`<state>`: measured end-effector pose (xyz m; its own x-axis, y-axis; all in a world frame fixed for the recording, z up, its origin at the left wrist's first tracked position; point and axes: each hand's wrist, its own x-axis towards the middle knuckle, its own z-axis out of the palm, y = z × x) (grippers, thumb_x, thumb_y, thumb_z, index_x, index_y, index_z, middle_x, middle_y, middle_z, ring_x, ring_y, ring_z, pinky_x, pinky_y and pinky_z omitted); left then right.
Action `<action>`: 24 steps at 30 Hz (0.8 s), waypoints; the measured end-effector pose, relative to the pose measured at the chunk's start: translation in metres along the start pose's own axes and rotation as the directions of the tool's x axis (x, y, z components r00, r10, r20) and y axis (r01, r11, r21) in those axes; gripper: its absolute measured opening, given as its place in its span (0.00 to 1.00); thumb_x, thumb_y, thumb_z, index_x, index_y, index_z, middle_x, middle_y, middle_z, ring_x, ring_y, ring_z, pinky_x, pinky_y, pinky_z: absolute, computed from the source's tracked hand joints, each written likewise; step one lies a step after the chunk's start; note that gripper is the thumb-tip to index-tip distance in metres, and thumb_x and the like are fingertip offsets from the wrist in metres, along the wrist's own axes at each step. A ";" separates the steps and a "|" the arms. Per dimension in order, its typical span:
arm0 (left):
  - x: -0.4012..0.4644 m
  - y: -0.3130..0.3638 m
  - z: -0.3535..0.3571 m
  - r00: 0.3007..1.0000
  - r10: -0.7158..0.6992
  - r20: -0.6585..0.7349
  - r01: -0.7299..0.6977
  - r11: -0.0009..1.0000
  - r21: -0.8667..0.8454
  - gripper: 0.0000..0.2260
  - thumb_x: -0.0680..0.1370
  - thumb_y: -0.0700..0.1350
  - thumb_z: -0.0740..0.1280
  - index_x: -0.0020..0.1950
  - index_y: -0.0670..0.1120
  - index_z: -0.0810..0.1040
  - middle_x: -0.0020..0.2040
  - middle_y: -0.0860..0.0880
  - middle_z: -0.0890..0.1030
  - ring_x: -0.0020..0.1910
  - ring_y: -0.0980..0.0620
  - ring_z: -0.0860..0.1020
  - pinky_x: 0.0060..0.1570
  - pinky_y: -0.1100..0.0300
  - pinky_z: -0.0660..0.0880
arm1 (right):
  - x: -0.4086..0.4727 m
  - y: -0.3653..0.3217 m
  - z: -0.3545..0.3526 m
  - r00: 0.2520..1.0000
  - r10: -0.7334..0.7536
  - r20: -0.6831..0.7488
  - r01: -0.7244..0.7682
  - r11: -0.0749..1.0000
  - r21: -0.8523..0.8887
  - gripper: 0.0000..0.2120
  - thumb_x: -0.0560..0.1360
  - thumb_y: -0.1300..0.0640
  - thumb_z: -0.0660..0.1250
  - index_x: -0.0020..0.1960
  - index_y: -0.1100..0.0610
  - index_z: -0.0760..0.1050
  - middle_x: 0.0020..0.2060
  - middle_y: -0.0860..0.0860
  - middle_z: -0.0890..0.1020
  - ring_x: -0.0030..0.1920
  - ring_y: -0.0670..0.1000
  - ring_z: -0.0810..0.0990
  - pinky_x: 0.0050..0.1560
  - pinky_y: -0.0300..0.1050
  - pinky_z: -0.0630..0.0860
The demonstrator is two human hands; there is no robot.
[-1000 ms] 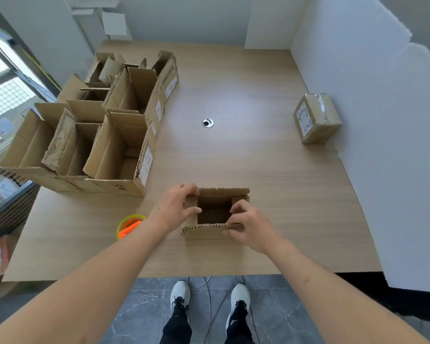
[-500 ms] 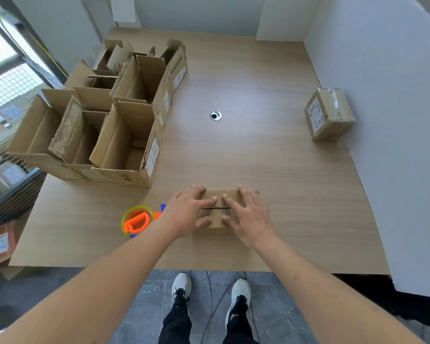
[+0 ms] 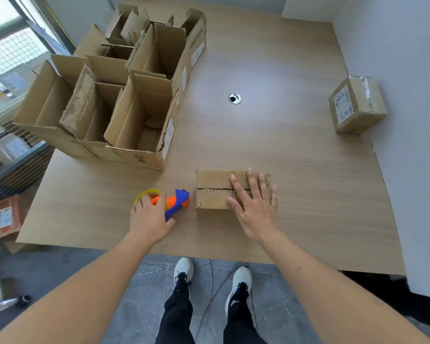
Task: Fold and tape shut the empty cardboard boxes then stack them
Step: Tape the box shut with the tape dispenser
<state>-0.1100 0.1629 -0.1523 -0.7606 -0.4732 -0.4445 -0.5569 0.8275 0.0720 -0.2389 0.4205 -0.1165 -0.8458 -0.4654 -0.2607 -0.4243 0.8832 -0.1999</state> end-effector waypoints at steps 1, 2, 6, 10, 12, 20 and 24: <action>0.002 -0.006 0.006 0.999 0.037 -0.012 -0.036 0.998 0.054 0.42 0.74 0.60 0.71 0.82 0.55 0.53 0.67 0.40 0.68 0.66 0.38 0.71 0.67 0.45 0.67 | 0.000 -0.001 -0.001 1.000 0.004 0.002 -0.004 1.000 0.006 0.28 0.82 0.31 0.43 0.79 0.30 0.40 0.81 0.41 0.36 0.81 0.51 0.32 0.79 0.61 0.35; 0.005 -0.011 0.010 0.997 0.072 -0.022 -0.070 0.994 0.087 0.43 0.75 0.58 0.72 0.83 0.56 0.51 0.66 0.40 0.69 0.65 0.39 0.71 0.68 0.46 0.68 | 0.000 -0.002 -0.001 1.000 0.009 0.004 -0.009 1.000 0.010 0.28 0.82 0.31 0.43 0.79 0.30 0.41 0.81 0.41 0.36 0.81 0.51 0.32 0.79 0.61 0.35; 0.014 -0.024 0.002 0.984 0.163 -0.072 -0.164 0.986 -0.006 0.45 0.75 0.47 0.71 0.82 0.65 0.45 0.62 0.42 0.73 0.62 0.38 0.74 0.58 0.45 0.72 | -0.002 -0.009 -0.001 1.000 0.031 0.002 -0.031 0.998 0.046 0.28 0.81 0.30 0.45 0.80 0.30 0.44 0.82 0.41 0.38 0.81 0.50 0.32 0.79 0.59 0.35; 0.011 -0.038 -0.028 0.940 0.237 -0.246 -0.287 0.939 -0.192 0.46 0.73 0.50 0.74 0.81 0.69 0.47 0.58 0.40 0.75 0.50 0.35 0.76 0.52 0.43 0.76 | -0.007 -0.021 0.003 0.998 0.060 -0.019 -0.059 0.997 0.054 0.29 0.81 0.29 0.46 0.80 0.31 0.47 0.82 0.41 0.40 0.81 0.50 0.34 0.79 0.58 0.36; 0.003 -0.042 -0.050 0.901 0.321 -0.291 -0.397 0.881 -0.257 0.46 0.74 0.49 0.74 0.81 0.69 0.47 0.56 0.42 0.75 0.48 0.38 0.75 0.51 0.44 0.77 | -0.009 -0.028 0.004 0.997 0.066 -0.026 -0.064 0.995 0.070 0.29 0.81 0.29 0.47 0.80 0.32 0.48 0.82 0.41 0.41 0.82 0.51 0.36 0.79 0.59 0.37; -0.013 -0.025 -0.110 0.692 0.638 -0.339 -0.701 0.705 -0.103 0.39 0.78 0.48 0.71 0.83 0.62 0.54 0.59 0.46 0.73 0.49 0.45 0.73 0.48 0.48 0.77 | -0.020 -0.045 0.006 1.000 0.002 0.017 -0.005 0.983 0.185 0.25 0.85 0.40 0.52 0.80 0.32 0.50 0.82 0.41 0.43 0.82 0.52 0.38 0.79 0.59 0.38; -0.008 0.000 -0.122 0.584 0.766 -0.270 -0.788 0.614 0.038 0.37 0.78 0.46 0.70 0.82 0.61 0.57 0.60 0.45 0.74 0.51 0.44 0.74 0.51 0.50 0.76 | -0.012 -0.035 0.000 0.997 -0.029 0.075 -0.004 0.917 0.398 0.29 0.84 0.59 0.57 0.82 0.43 0.56 0.82 0.43 0.49 0.83 0.52 0.42 0.79 0.58 0.40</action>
<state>-0.1450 0.1299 -0.0404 -0.9606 0.2757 0.0367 0.2700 0.8928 0.3605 -0.2140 0.3952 -0.1060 -0.8067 -0.4935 -0.3251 -0.2575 0.7887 -0.5583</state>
